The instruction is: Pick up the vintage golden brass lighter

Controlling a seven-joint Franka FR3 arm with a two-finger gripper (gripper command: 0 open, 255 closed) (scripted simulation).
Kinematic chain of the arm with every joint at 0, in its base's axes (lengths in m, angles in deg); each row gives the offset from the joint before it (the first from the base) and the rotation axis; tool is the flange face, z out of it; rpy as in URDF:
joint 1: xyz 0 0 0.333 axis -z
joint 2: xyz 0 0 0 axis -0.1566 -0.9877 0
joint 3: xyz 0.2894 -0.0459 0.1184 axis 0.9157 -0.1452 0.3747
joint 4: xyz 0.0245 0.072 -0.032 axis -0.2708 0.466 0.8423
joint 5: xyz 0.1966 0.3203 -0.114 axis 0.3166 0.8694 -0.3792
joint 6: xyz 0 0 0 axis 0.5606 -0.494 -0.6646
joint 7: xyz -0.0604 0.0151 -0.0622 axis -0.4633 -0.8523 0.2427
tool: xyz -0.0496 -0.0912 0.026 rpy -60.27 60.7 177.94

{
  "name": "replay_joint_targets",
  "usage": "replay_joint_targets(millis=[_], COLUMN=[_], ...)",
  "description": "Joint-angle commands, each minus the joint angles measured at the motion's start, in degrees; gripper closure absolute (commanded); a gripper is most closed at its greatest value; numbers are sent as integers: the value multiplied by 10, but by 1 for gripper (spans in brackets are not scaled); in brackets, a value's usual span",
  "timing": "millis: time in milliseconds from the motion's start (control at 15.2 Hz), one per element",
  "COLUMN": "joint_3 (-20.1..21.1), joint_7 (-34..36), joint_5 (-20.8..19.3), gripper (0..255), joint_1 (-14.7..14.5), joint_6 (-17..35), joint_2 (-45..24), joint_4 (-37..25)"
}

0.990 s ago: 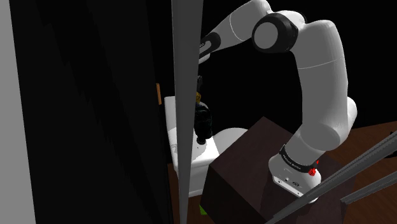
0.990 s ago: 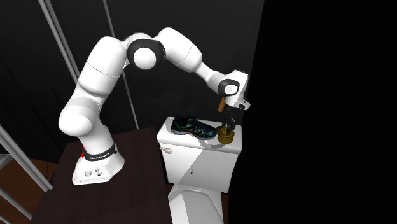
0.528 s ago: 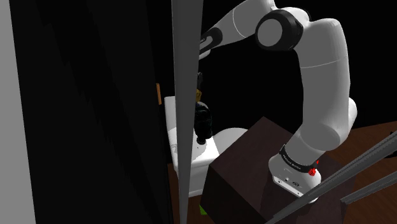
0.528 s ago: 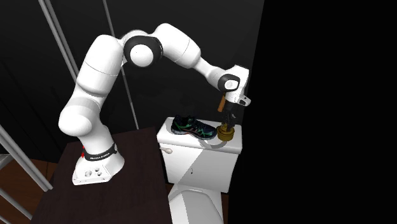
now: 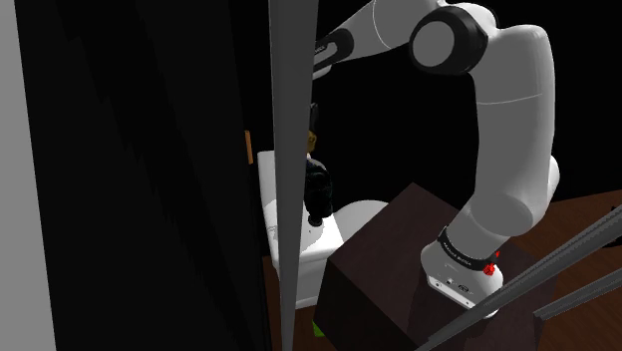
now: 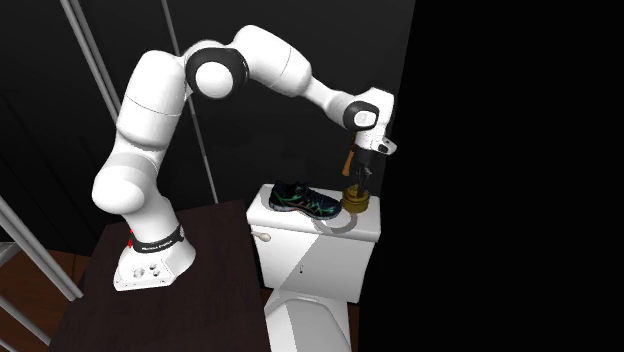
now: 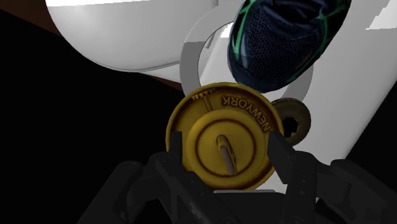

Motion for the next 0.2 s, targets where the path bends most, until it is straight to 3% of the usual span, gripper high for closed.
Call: replay_joint_targets(millis=[0,132], joint_3=[0,0], joint_7=[-1,-1], joint_5=[1,1], gripper=[255,255], joint_1=[0,0], joint_6=[-12,-13], joint_2=[6,6], joint_4=[-7,-7])
